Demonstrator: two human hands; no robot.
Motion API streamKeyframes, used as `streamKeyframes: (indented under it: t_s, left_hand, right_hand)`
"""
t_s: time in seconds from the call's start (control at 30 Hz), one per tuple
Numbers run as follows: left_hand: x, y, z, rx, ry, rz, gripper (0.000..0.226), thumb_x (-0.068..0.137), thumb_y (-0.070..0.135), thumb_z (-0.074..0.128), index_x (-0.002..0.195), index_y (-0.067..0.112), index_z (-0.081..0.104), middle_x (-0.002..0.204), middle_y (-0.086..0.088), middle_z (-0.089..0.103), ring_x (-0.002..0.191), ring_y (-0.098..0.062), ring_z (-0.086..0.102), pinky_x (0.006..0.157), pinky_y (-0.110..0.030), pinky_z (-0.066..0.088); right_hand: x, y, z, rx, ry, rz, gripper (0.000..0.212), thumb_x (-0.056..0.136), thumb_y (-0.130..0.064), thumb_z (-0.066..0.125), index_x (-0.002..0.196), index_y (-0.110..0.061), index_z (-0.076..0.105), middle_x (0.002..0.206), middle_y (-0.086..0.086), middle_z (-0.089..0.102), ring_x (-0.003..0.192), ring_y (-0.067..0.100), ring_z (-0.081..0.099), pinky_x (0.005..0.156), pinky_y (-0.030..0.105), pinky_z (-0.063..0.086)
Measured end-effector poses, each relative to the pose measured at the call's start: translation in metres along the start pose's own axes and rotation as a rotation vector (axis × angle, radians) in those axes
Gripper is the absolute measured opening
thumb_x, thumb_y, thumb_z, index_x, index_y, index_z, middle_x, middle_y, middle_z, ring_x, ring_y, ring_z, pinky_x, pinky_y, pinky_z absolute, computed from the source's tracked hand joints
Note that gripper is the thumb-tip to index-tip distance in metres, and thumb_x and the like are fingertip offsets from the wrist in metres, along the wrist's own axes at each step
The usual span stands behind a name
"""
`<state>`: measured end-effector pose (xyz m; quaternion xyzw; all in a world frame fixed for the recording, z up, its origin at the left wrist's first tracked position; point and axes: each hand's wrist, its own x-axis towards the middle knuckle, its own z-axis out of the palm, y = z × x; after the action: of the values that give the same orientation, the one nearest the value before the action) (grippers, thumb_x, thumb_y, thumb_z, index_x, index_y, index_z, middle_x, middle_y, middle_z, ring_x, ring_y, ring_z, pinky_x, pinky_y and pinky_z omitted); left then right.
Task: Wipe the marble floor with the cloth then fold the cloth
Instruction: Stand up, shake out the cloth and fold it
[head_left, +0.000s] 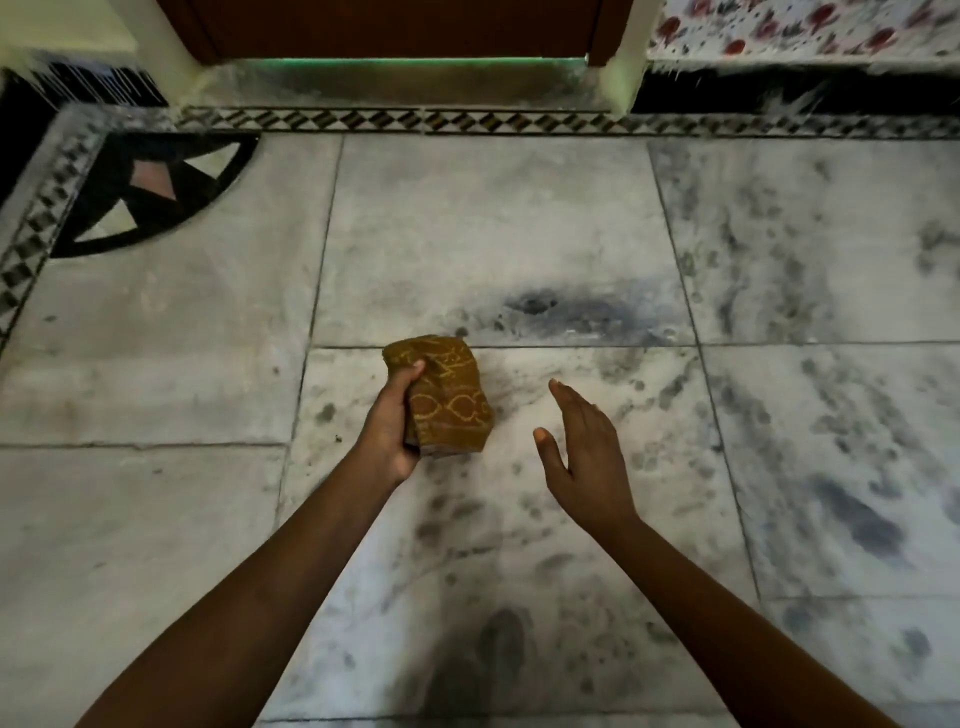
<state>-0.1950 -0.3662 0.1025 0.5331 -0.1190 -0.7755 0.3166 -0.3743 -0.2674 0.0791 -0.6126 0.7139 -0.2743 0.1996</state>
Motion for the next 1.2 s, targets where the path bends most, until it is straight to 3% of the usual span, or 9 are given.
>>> streamKeyframes:
  t_s: [0.2, 0.3, 0.4, 0.53, 0.63, 0.73, 0.87, 1.07, 1.2]
  left_hand:
    - [-0.064, 0.059, 0.047, 0.017, -0.007, 0.007, 0.041, 0.09, 0.039, 0.052, 0.122, 0.015, 0.057, 0.116, -0.012, 0.066, 0.105, -0.03, 0.062, 0.09, -0.045, 0.049]
    - [-0.122, 0.093, 0.076, 0.042, -0.003, 0.008, 0.032, 0.09, 0.038, 0.051, 0.111, 0.016, 0.062, 0.106, -0.01, 0.07, 0.097, -0.028, 0.065, 0.087, -0.042, 0.051]
    - [-0.187, 0.124, 0.103, 0.06, 0.003, 0.01, 0.036, 0.091, 0.039, 0.05, 0.115, 0.014, 0.062, 0.113, -0.012, 0.067, 0.103, -0.03, 0.063, 0.088, -0.042, 0.05]
    - [-0.267, 0.165, 0.134, 0.035, 0.0, 0.025, 0.041, 0.09, 0.042, 0.049, 0.118, 0.014, 0.061, 0.114, -0.013, 0.067, 0.105, -0.031, 0.063, 0.086, -0.041, 0.051]
    - [-0.334, 0.202, 0.161, 0.001, 0.01, 0.059, 0.038, 0.09, 0.043, 0.048, 0.11, 0.015, 0.063, 0.108, -0.012, 0.068, 0.098, -0.031, 0.064, 0.077, -0.039, 0.052]
    - [-0.398, 0.233, 0.187, -0.019, 0.019, 0.076, 0.045, 0.089, 0.047, 0.046, 0.115, 0.013, 0.06, 0.112, -0.015, 0.066, 0.1, -0.033, 0.061, 0.07, -0.037, 0.049]
    - [-0.483, 0.268, 0.218, -0.086, -0.002, 0.109, 0.048, 0.088, 0.044, 0.047, 0.12, 0.009, 0.058, 0.118, -0.017, 0.063, 0.106, -0.033, 0.06, 0.088, -0.043, 0.048]
    - [-0.593, 0.296, 0.246, -0.016, -0.015, 0.2, 0.036, 0.084, 0.029, 0.049, 0.113, 0.009, 0.057, 0.11, -0.019, 0.058, 0.103, -0.033, 0.054, 0.094, -0.046, 0.044]
    - [-0.646, 0.307, 0.256, 0.047, -0.037, 0.283, 0.018, 0.086, 0.015, 0.041, 0.091, 0.006, 0.056, 0.087, -0.015, 0.058, 0.082, -0.028, 0.057, 0.075, -0.038, 0.048]
  right_hand:
    - [0.017, -0.062, -0.065, 0.04, 0.08, 0.023, 0.054, 0.093, -0.036, 0.034, 0.139, -0.009, 0.039, 0.14, 0.007, 0.047, 0.128, 0.015, 0.037, 0.105, 0.019, 0.019]
    - [0.015, -0.109, -0.115, 0.071, 0.128, 0.046, 0.051, 0.093, -0.034, 0.035, 0.136, -0.01, 0.044, 0.136, 0.007, 0.051, 0.124, 0.018, 0.042, 0.105, 0.022, 0.024]
    - [0.009, -0.159, -0.171, 0.075, 0.154, 0.006, 0.047, 0.093, -0.033, 0.035, 0.133, -0.012, 0.047, 0.132, 0.006, 0.054, 0.122, 0.018, 0.045, 0.106, 0.034, 0.03]
    - [0.004, -0.222, -0.24, 0.066, 0.141, -0.063, 0.045, 0.094, -0.031, 0.037, 0.132, -0.011, 0.048, 0.13, 0.007, 0.055, 0.12, 0.018, 0.045, 0.104, 0.025, 0.025]
    - [0.004, -0.279, -0.297, 0.083, 0.117, -0.121, 0.044, 0.094, -0.03, 0.038, 0.133, -0.012, 0.047, 0.13, 0.008, 0.055, 0.119, 0.016, 0.044, 0.103, 0.021, 0.023]
    - [0.002, -0.334, -0.347, 0.124, 0.082, -0.197, 0.045, 0.094, -0.033, 0.038, 0.135, -0.014, 0.045, 0.133, 0.006, 0.053, 0.123, 0.016, 0.043, 0.105, 0.022, 0.025]
    - [-0.004, -0.403, -0.414, 0.183, -0.014, -0.266, 0.053, 0.094, -0.042, 0.037, 0.141, -0.018, 0.036, 0.144, 0.001, 0.042, 0.131, 0.014, 0.038, 0.107, 0.028, 0.03]
    - [-0.024, -0.48, -0.496, 0.32, -0.181, -0.315, 0.064, 0.085, -0.059, 0.034, 0.142, -0.029, 0.034, 0.136, -0.001, 0.049, 0.121, 0.015, 0.047, 0.099, 0.035, 0.042]
    - [-0.036, -0.505, -0.525, 0.32, -0.199, -0.408, 0.068, 0.08, -0.064, 0.044, 0.138, -0.027, 0.041, 0.136, -0.006, 0.049, 0.121, 0.01, 0.045, 0.097, 0.03, 0.043]
